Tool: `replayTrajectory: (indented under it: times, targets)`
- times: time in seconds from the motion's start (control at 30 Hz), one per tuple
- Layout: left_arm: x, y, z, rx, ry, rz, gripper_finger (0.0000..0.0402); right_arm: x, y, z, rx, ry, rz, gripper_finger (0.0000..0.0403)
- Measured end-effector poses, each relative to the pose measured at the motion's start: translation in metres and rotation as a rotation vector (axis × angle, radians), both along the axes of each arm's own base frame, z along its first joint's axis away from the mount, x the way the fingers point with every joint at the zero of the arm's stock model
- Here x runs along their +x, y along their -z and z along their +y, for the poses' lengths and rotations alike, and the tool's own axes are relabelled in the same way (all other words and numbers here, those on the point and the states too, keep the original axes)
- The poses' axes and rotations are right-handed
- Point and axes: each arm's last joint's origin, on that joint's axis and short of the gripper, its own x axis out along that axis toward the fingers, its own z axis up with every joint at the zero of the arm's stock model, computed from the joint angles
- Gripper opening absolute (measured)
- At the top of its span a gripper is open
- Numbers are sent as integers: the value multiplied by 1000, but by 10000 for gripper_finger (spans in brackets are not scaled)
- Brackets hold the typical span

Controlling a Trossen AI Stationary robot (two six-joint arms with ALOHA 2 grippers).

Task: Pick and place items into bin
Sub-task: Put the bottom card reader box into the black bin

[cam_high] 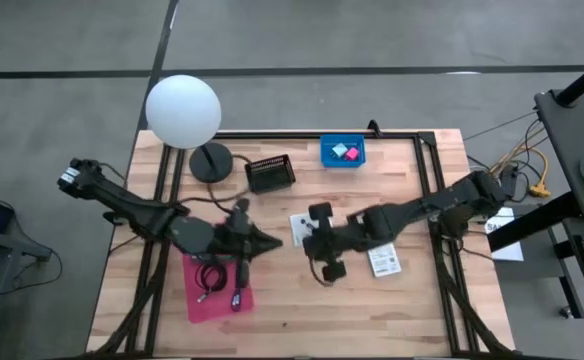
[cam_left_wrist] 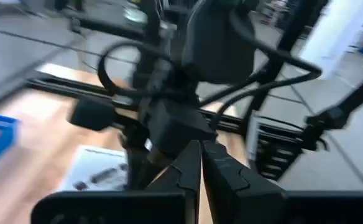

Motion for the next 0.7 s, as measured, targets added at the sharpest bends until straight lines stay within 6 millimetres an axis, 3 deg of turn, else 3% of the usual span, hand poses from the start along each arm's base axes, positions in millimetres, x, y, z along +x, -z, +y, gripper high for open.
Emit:
replayTrajectory:
  times: [0.3, 0.5, 0.7]
  targets:
    - [-46, -29, 31, 145, -256, -51, 0, 28, -7, -84, 63, -97, -110, 11]
    - [-61, -40, 41, 221, -370, -74, 0, 42, -3, -152, 151, -118, -232, 11]
    - [-69, -44, 47, 230, -459, -87, 0, 54, 14, -201, 246, -141, -318, 11]
